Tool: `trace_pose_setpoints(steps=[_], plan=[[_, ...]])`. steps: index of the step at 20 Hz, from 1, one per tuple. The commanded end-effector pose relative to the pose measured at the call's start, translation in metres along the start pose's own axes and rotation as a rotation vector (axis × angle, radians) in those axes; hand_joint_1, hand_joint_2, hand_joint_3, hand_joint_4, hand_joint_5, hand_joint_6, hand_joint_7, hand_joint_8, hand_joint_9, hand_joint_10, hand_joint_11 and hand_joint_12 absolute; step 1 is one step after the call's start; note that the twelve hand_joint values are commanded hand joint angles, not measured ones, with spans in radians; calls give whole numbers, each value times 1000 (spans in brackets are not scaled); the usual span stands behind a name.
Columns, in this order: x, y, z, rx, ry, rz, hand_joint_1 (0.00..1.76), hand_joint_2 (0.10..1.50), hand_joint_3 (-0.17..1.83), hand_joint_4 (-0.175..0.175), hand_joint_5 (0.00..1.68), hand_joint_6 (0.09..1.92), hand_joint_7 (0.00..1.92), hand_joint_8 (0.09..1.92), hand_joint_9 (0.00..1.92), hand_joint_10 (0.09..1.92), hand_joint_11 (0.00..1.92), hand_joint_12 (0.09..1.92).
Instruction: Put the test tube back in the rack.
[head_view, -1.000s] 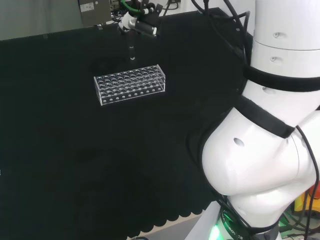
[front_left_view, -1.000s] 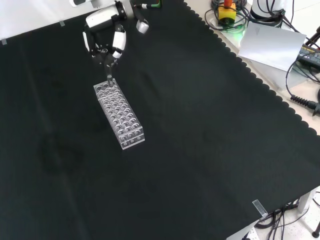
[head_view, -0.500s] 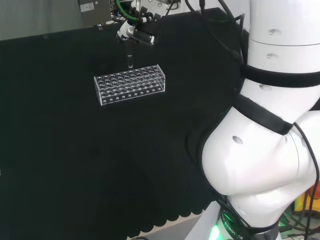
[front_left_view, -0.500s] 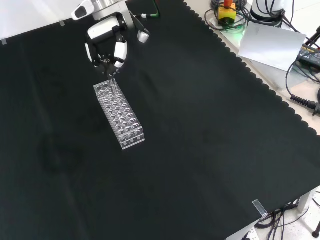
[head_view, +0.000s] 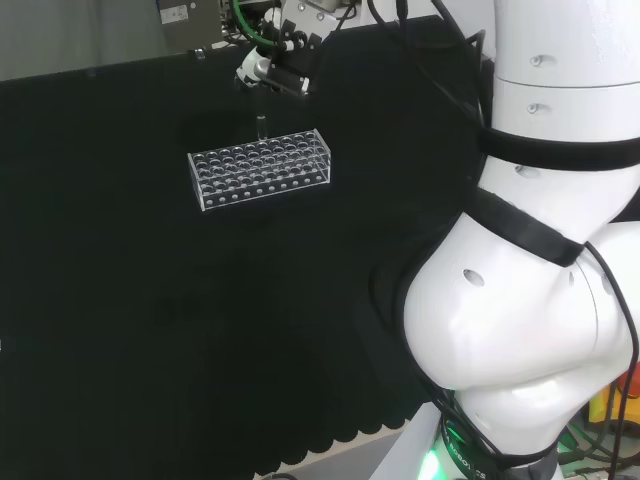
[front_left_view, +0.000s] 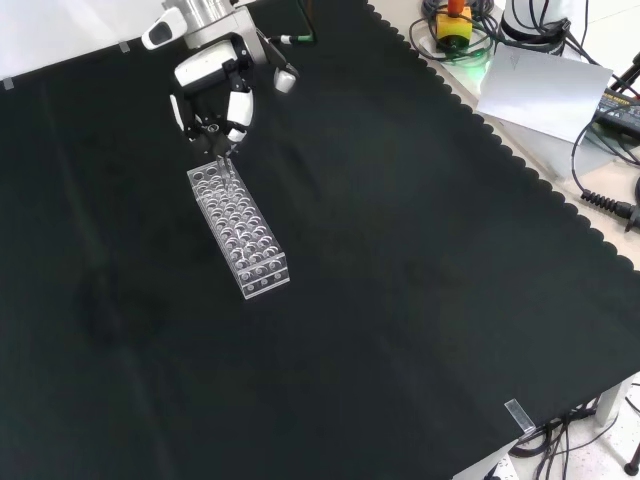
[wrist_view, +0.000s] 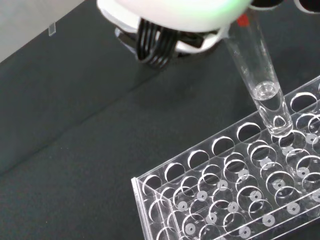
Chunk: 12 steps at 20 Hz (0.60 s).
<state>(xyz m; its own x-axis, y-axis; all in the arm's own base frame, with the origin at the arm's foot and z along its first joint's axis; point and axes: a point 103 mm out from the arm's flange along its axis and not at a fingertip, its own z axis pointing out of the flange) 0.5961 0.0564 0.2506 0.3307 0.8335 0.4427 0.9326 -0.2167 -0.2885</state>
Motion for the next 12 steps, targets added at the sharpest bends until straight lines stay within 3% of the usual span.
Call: trace_pose_setpoints(steps=[1, 12], plan=[[-3, 3, 2, 8, 4, 12, 1231, 656, 595, -175, 1387, 422, 1822, 357, 1709, 372, 1336, 843], [-17, 10, 20, 28, 23, 40, 1231, 656, 595, -175, 1388, 422, 1822, 357, 1708, 373, 1335, 842]])
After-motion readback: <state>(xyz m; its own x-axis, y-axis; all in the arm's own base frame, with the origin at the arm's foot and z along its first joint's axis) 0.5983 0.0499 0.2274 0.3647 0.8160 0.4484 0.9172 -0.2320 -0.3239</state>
